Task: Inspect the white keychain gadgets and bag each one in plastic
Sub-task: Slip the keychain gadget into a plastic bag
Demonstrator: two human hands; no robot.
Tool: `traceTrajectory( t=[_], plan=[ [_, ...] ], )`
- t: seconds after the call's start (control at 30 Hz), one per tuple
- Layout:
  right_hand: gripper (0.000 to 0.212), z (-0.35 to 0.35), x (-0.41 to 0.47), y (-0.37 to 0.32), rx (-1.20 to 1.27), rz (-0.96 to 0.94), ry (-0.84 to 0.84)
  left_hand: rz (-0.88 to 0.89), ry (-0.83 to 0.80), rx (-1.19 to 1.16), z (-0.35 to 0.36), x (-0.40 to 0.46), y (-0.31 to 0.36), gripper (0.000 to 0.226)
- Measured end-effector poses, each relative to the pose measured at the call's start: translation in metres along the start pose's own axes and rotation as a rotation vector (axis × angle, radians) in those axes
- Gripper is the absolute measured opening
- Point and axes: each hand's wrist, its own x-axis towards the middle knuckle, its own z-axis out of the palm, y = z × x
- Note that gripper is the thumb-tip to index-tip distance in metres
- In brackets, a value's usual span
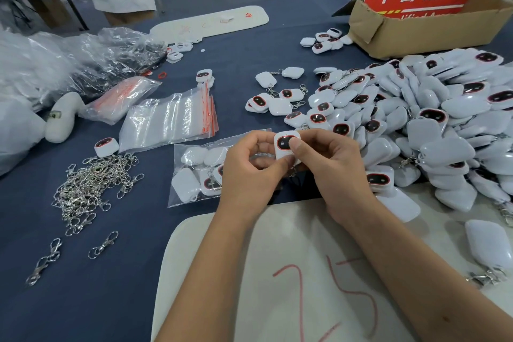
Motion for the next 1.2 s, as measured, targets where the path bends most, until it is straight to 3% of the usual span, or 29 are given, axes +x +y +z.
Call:
traceTrajectory(
  t=[0.33,0.67,0.87,0.97,1.2],
  plan=[
    [0.012,0.000,-0.001,-0.001,-0.015,0.005,-0.043,-0.064,-0.039,-0.108,-0.003,0.001,0.000,0.025],
    [0.010,0.000,0.000,-0.001,-0.009,0.025,-0.043,0.007,0.043,-0.023,0.002,-0.001,0.001,0.022],
    [0.007,0.004,0.002,0.002,-0.002,0.020,0.040,0.149,0.166,0.212,0.009,-0.001,-0.004,0.047],
    [0.009,0.004,0.002,-0.002,0.109,0.078,0.049,0.202,0.246,0.429,0.008,-0.002,-0.007,0.037],
    [0.010,0.001,0.005,0.001,0.032,0.098,0.050,0.160,0.290,0.728,0.007,-0.004,-0.006,0.027]
  ],
)
